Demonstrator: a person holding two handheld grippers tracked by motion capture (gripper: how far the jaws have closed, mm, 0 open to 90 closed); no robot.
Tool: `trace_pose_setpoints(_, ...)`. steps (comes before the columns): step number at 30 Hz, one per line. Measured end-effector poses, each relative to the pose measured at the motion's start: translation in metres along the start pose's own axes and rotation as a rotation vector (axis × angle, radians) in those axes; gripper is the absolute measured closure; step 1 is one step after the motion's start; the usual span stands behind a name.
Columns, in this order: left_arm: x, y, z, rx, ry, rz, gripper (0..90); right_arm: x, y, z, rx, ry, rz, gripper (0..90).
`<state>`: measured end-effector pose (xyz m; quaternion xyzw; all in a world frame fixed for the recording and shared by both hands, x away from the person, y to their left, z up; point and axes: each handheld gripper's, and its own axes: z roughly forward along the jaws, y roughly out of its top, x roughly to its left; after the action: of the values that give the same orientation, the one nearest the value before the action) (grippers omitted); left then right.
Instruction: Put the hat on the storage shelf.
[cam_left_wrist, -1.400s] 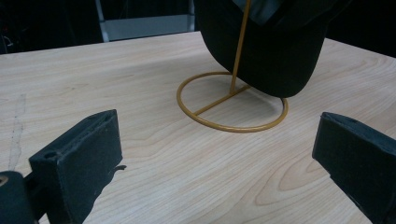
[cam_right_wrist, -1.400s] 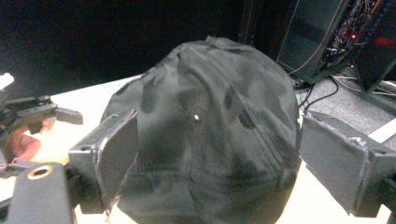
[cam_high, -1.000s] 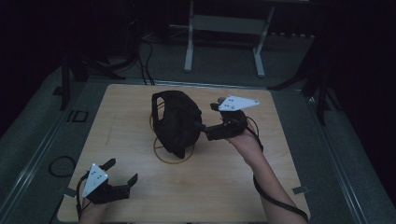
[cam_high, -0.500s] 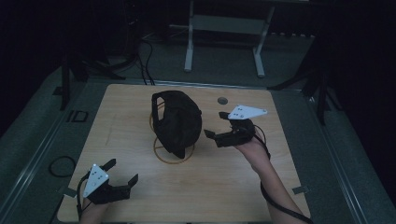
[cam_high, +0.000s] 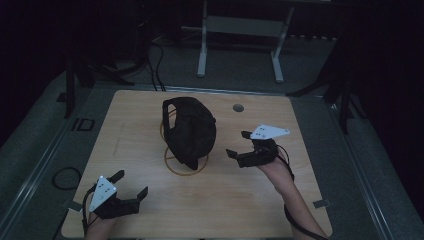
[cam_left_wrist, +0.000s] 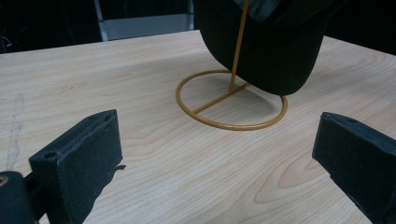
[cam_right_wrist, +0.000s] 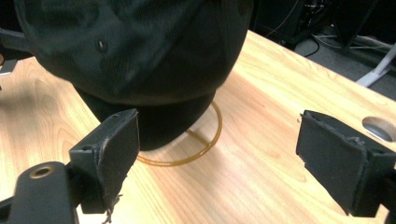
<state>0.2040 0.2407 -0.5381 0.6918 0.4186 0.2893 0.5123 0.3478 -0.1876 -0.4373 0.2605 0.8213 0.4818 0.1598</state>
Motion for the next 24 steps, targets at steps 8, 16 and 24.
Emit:
trace_pose_setpoints(8,0.002,-0.001,0.0,0.007,0.012,-0.001,2.0,-0.001,-0.023,0.003,0.008,0.011,0.012,13.0)
trace_pose_setpoints(16,0.003,-0.003,0.002,0.021,-0.005,-0.014,2.0,-0.001,-0.05,0.007,0.035,0.028,0.037,13.0)
trace_pose_setpoints(24,0.004,-0.004,0.003,0.026,-0.016,-0.029,2.0,-0.004,-0.071,0.005,0.036,0.034,0.035,12.8)
